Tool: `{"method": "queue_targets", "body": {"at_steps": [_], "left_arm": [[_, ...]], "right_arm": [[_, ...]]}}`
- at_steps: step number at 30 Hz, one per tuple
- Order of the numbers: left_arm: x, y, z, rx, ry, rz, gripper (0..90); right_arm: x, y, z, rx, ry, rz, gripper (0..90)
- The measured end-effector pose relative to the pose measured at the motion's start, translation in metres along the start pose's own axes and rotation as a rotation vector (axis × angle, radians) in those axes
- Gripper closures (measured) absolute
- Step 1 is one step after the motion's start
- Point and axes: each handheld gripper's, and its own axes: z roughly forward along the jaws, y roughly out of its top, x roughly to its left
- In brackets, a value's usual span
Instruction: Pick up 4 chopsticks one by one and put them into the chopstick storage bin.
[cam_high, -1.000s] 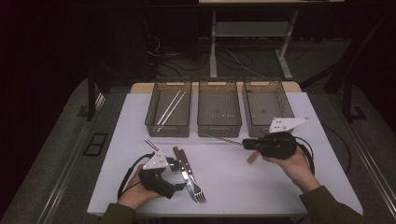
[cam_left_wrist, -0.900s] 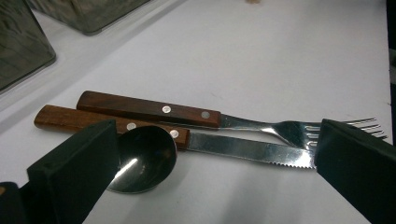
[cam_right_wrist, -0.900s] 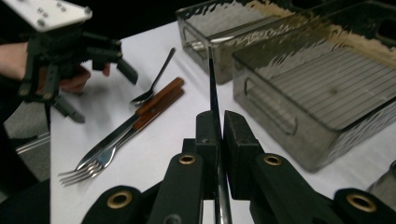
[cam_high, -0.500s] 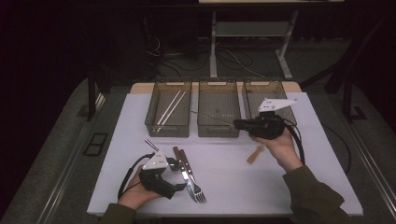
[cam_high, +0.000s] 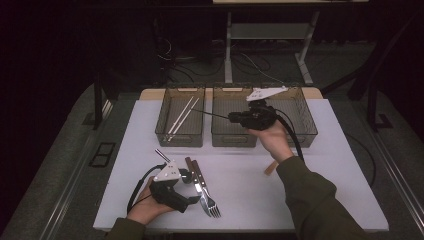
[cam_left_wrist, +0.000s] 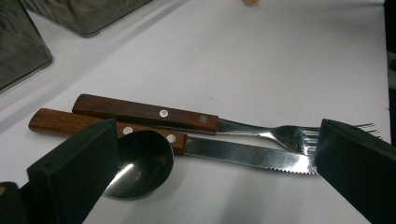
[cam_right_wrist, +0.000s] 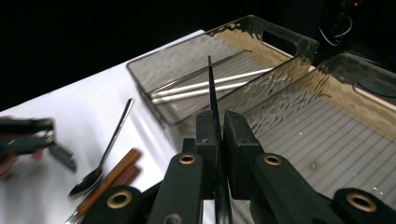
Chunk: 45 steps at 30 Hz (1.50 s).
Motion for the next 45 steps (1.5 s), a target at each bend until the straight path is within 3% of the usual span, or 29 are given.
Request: {"method": "queue_targets", "body": {"at_steps": [19,29,37,40,45], "left_arm": [[-0.003,0.001,-0.001,-0.009,-0.008,0.003,0.0],[-0.003,0.001,0.000,-0.014,-0.010,0.005,0.0],[-0.003,0.002,0.001,-0.013,-0.013,0.010,0.0],[-0.003,0.001,0.000,-0.014,-0.012,0.010,0.0],[-0.003,0.001,0.000,-0.010,-0.010,0.013,0.0]], "right_arm": [[-0.004,0.038,0.111,0.123,-0.100,0.028,84.8],[0.001,0.052,0.152,0.175,-0.158,0.038,84.7],[0.008,0.056,0.172,0.195,-0.164,0.032,83.6],[0.010,0.058,0.170,0.154,-0.151,0.041,67.7],[0.008,0.061,0.157,0.138,-0.121,0.071,54.8]]}}
